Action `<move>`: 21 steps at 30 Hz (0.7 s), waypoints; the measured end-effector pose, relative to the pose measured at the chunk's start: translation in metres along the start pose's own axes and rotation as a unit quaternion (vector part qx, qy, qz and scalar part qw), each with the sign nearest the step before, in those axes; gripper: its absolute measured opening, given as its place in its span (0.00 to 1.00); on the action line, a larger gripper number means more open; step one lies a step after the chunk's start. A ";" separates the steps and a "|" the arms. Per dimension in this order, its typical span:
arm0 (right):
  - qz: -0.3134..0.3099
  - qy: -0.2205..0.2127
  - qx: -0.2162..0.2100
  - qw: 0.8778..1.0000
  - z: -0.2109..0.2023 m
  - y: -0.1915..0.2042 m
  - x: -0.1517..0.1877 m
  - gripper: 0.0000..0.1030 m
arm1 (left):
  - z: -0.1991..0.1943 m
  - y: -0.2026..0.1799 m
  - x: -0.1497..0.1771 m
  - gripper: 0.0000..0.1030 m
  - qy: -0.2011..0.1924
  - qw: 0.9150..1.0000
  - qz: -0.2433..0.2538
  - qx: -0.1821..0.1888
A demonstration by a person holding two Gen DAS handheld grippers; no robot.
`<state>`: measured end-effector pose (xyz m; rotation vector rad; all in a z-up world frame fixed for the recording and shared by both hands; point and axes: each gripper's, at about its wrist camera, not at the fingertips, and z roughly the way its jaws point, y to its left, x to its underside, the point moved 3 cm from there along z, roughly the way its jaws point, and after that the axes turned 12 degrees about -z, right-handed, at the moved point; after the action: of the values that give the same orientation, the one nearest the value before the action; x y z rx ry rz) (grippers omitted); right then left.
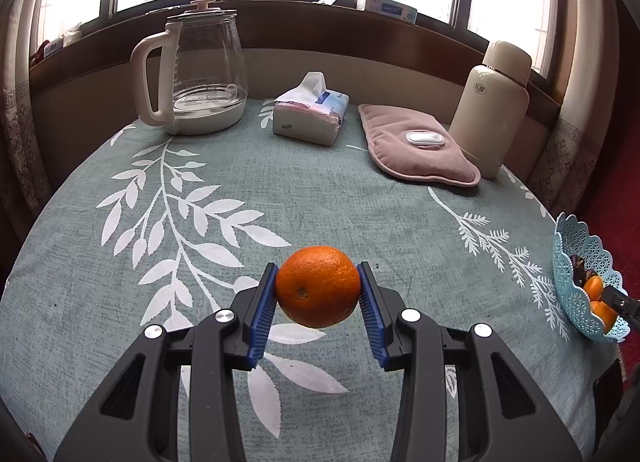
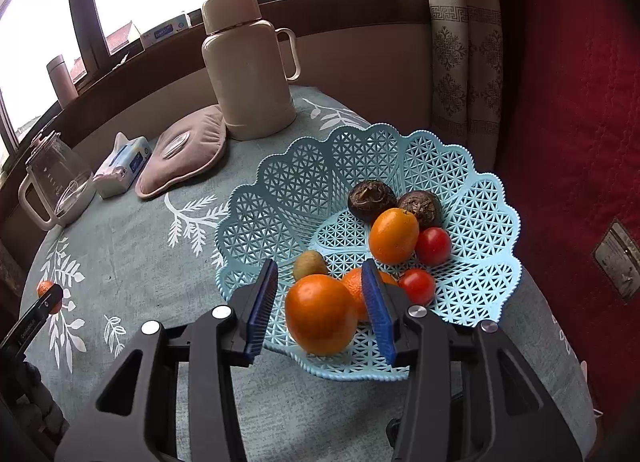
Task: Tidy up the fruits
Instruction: 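Carry the right tool's orange into the blue basket and open it while the left tool holds its orange, then lower the orange into the blue basket and open the left tool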
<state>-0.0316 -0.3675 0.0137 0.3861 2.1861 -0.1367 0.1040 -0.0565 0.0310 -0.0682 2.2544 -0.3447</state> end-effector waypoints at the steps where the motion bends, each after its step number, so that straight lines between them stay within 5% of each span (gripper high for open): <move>1: 0.001 -0.003 0.001 1.000 -0.002 -0.001 0.000 0.52 | 0.000 0.000 0.000 0.39 0.000 1.000 0.001 0.000; 21: 0.033 -0.034 0.015 0.999 -0.020 -0.038 0.007 0.52 | -0.005 -0.038 0.015 0.39 0.008 0.999 0.052 0.007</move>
<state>-0.0627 -0.3977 0.0188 0.4638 2.1029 -0.1445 0.0880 -0.0940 0.0330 0.0586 2.2617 -0.3068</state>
